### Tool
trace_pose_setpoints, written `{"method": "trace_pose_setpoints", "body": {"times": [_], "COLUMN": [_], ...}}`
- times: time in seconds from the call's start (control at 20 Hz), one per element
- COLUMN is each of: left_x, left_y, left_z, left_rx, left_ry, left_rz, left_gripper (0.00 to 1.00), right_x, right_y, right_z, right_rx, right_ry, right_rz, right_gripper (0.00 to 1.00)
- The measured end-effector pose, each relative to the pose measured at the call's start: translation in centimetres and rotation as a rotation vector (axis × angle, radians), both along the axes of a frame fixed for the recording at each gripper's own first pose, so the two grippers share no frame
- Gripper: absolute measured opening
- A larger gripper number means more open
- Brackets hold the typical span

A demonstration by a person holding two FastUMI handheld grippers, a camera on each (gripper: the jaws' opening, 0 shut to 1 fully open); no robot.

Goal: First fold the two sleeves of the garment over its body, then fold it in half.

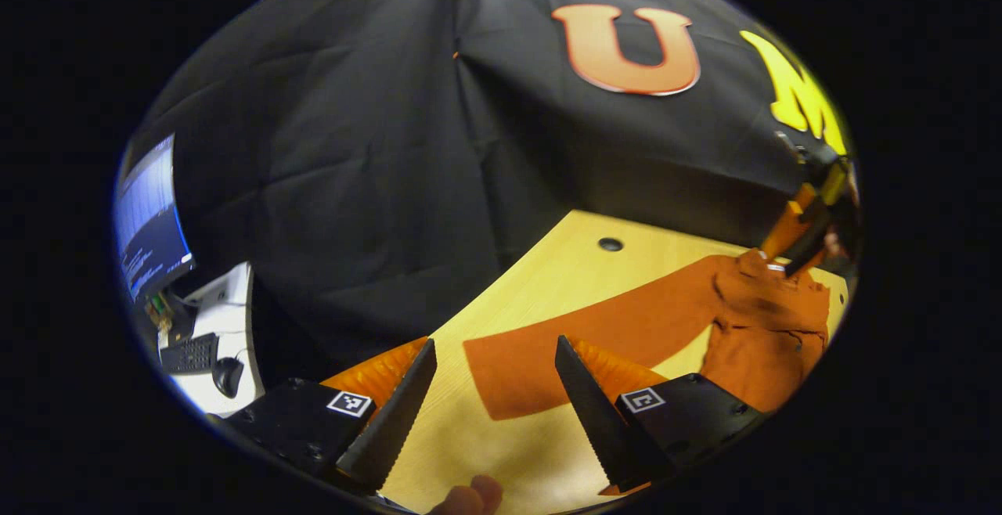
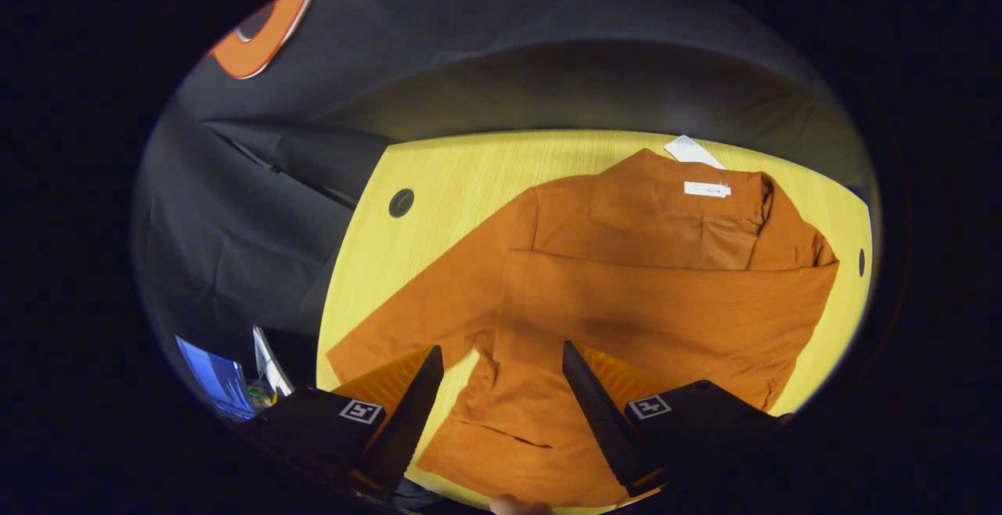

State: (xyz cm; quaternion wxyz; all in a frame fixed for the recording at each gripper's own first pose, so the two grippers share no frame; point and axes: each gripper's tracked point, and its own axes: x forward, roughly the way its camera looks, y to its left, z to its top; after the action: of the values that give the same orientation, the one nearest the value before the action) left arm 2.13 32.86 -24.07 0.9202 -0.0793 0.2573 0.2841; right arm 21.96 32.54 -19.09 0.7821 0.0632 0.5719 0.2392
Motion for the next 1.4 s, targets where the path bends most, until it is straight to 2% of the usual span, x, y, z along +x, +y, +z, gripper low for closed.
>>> {"method": "trace_pose_setpoints", "body": {"times": [0.1,0.15,0.25,0.4,0.6,0.8,0.95,1.1,1.35,1.4], "left_x": [0.4,0.9,0.7,0.7,0.8,0.9,1.3,1.9,1.9,1.9], "left_y": [1.8,1.8,2.0,2.8,1.5,1.7,1.6,1.6,1.6,1.6], "left_z": [-1.6,-2.8,-5.3,-7.9,-10.5,-10.4,-10.4,-10.6,-10.8,-10.8], "left_rx": [-0.056,-0.128,-0.275,-0.417,-0.579,-0.588,-0.623,-0.672,-0.676,-0.675], "left_ry": [0.076,0.128,0.224,0.282,0.382,0.473,0.549,0.605,0.634,0.64], "left_rz": [0.056,0.061,0.114,0.182,0.187,0.182,0.207,0.196,0.152,0.147], "left_gripper": [0.99,0.99,0.99,1.0,1.0,1.0,1.0,0.95,0.95,0.87], "right_x": [-1.3,-2.2,-3.6,-6.1,-9.6,-13.5,-16.2,-17.5,-17.3,-17.4], "right_y": [-2.1,-3.4,-5.4,-8.4,-11.6,-14.5,-16.6,-18.4,-22.6,-23.6], "right_z": [0.6,1.2,2.0,2.7,2.7,1.6,0.1,-0.6,-0.8,-1.0], "right_rx": [-0.008,-0.015,-0.01,-0.002,-0.006,-0.016,-0.024,-0.004,0.001,-0.006], "right_ry": [-0.033,-0.049,-0.073,-0.082,-0.065,-0.063,-0.029,0.013,0.009,0.014], "right_rz": [0.034,0.043,0.051,0.041,0.018,0.028,0.024,-0.024,-0.125,-0.14], "right_gripper": [0.97,0.94,0.98,0.97,0.97,0.97,0.97,0.97,0.97,0.97]}}
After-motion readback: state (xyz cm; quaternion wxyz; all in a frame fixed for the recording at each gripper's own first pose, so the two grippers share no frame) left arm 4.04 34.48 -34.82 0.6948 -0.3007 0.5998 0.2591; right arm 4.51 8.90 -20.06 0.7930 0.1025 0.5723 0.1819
